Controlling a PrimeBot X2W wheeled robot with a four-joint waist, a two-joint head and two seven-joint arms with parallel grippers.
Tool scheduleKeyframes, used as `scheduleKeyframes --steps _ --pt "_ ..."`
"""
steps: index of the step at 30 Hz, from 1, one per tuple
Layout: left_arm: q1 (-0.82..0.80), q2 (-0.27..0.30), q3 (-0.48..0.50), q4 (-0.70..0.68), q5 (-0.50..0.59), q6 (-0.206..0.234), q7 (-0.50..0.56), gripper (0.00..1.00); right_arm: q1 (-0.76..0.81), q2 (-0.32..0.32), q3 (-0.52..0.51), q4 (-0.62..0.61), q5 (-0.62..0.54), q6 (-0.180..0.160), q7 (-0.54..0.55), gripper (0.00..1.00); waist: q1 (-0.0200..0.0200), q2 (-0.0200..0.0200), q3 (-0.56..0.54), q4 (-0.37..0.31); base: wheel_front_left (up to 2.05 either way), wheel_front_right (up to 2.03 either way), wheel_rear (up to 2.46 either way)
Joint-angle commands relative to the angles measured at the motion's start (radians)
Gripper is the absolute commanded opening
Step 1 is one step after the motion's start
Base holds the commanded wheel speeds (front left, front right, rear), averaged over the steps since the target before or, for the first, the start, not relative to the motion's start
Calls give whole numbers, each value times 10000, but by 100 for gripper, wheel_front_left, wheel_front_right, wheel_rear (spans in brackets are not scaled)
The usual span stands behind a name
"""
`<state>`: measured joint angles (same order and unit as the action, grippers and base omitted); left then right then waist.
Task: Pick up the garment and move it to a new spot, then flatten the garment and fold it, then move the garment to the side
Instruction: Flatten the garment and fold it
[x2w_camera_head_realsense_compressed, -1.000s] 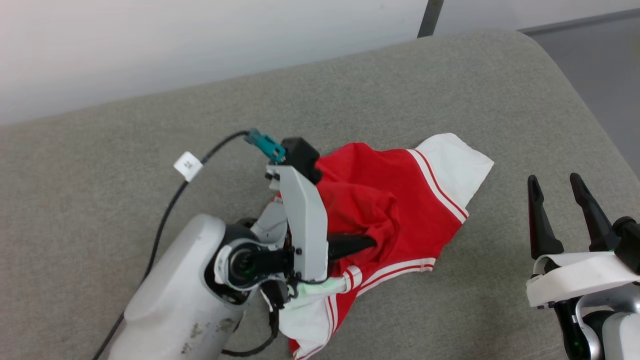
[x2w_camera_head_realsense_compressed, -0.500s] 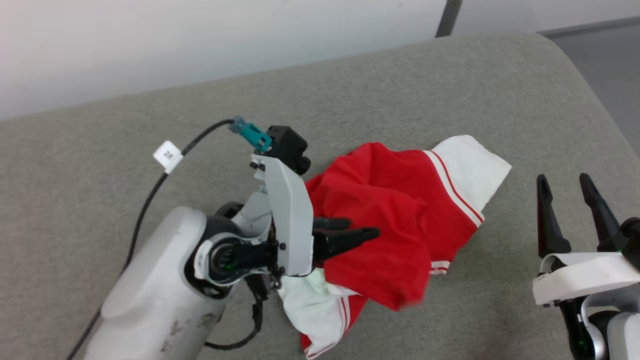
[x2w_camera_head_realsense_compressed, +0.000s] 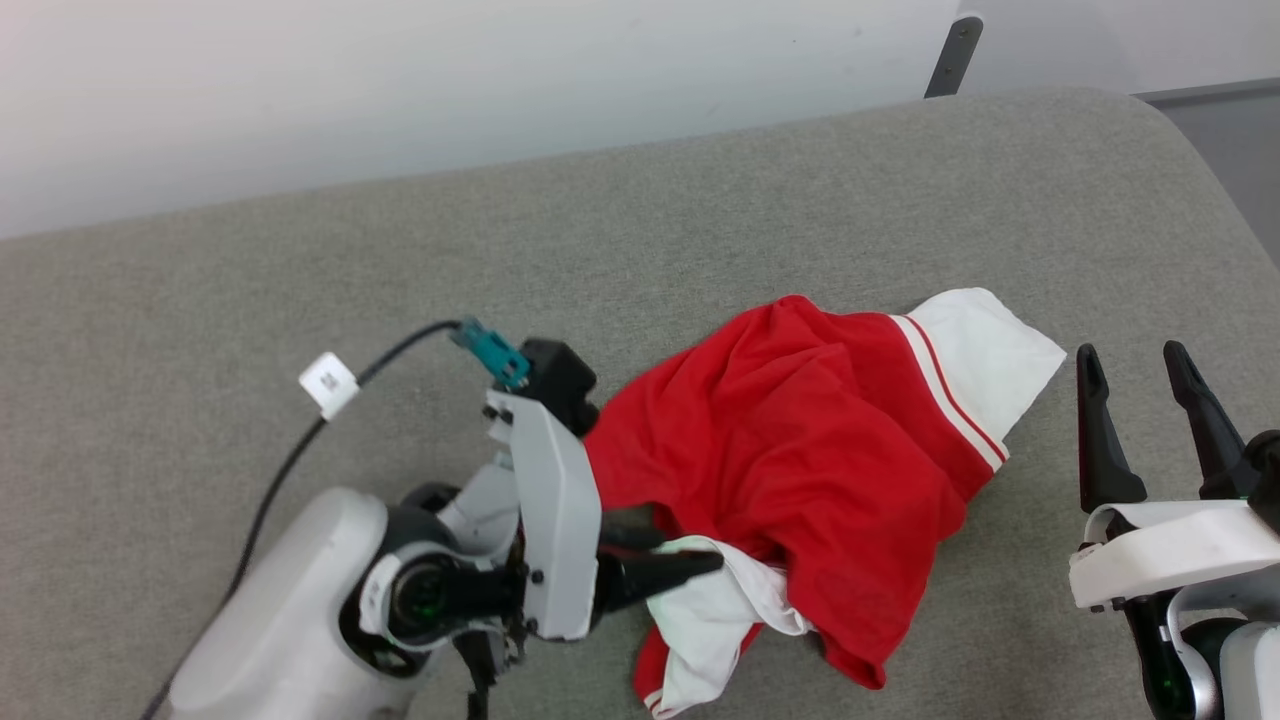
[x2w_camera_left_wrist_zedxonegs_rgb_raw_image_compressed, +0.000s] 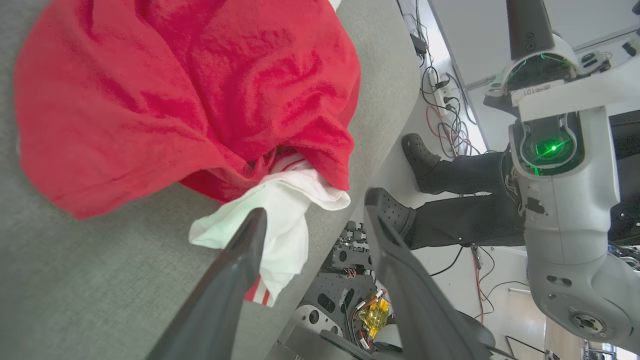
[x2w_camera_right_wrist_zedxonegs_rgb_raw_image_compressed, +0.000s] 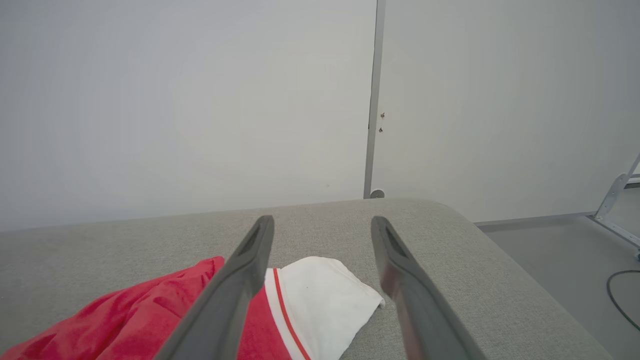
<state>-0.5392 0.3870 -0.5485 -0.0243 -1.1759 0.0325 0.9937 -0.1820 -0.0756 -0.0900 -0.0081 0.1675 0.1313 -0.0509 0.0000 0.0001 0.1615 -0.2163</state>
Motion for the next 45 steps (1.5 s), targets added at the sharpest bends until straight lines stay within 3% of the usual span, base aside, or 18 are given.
scheduleKeyframes --steps 1,12,28,29,30,31,45 --pt "206 -47 -58 -57 -18 -45 -42 100 -89 -32 20 -51 35 -10 41 100 0 -1 20 -11 0 0 0" --pt "619 63 -253 391 278 -365 -376 100 13 -54 66 -69 140 -10 85 100 0 -1 139 -209 0 0 0" --pt "529 -219 -102 2029 74 -850 -878 100 0 -2 78 -68 212 -10 120 100 0 -1 323 -299 0 0 0" --pt "512 -246 -102 2070 45 -850 -851 47 -4 -2 67 -68 219 -8 119 100 0 -1 335 -291 0 0 0" --pt "485 -274 -78 2091 -21 -888 -855 16 -7 2 56 -70 228 -8 120 100 0 -1 347 -285 0 0 0" --pt "470 -314 -33 2125 -79 -894 -894 0 -13 4 52 -74 229 -10 118 100 0 -1 358 -280 0 0 0" --pt "113 -2 642 1881 -167 -401 -1145 0 23 -70 -114 24 176 -9 143 100 0 -1 172 45 0 0 0"
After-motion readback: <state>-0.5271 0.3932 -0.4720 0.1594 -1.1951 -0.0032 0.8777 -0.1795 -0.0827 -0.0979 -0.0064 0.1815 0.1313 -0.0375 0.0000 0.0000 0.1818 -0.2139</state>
